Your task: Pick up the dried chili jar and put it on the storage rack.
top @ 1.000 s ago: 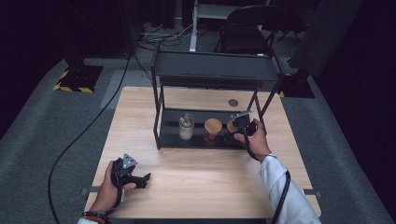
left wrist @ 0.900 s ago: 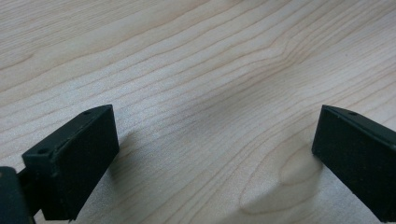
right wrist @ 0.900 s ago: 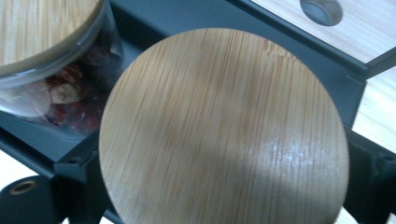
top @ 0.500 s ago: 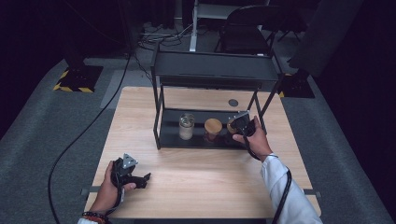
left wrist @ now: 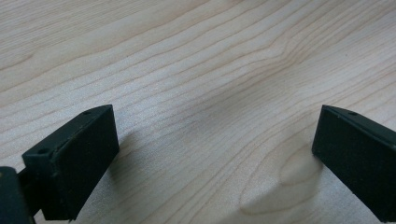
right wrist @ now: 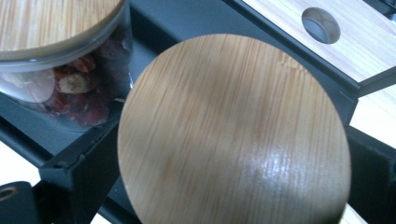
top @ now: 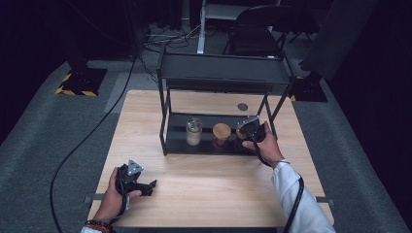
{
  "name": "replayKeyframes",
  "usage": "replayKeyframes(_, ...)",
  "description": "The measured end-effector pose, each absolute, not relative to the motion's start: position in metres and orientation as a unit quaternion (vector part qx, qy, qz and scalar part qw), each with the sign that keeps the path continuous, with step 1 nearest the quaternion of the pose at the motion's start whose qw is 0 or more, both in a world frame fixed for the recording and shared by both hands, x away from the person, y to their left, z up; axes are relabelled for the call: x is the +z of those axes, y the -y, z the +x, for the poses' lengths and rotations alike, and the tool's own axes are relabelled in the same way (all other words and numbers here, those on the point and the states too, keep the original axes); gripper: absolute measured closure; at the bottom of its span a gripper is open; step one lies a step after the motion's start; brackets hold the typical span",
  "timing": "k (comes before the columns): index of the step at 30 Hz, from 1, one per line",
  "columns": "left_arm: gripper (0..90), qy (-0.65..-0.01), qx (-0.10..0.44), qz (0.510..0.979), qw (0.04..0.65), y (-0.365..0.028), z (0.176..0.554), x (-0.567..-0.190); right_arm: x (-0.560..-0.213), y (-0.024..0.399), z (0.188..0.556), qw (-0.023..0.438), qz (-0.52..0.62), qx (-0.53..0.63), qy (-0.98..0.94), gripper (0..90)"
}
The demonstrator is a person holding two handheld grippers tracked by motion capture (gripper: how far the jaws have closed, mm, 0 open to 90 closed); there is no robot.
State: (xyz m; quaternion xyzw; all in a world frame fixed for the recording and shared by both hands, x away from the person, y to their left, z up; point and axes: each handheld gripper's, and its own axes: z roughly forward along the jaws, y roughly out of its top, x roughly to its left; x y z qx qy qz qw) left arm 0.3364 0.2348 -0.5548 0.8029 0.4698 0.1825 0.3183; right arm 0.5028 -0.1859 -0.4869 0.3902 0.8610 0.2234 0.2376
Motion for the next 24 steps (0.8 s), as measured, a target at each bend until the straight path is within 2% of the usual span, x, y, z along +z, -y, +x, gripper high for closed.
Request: replayKeyframes(24, 0.2, -0.470, 0.182, 0.803, 0.318, -0.235, 0.336, -0.555, -0.475, 0.193, 0.493, 0.257, 0.380, 0.243, -0.855, 3.9)
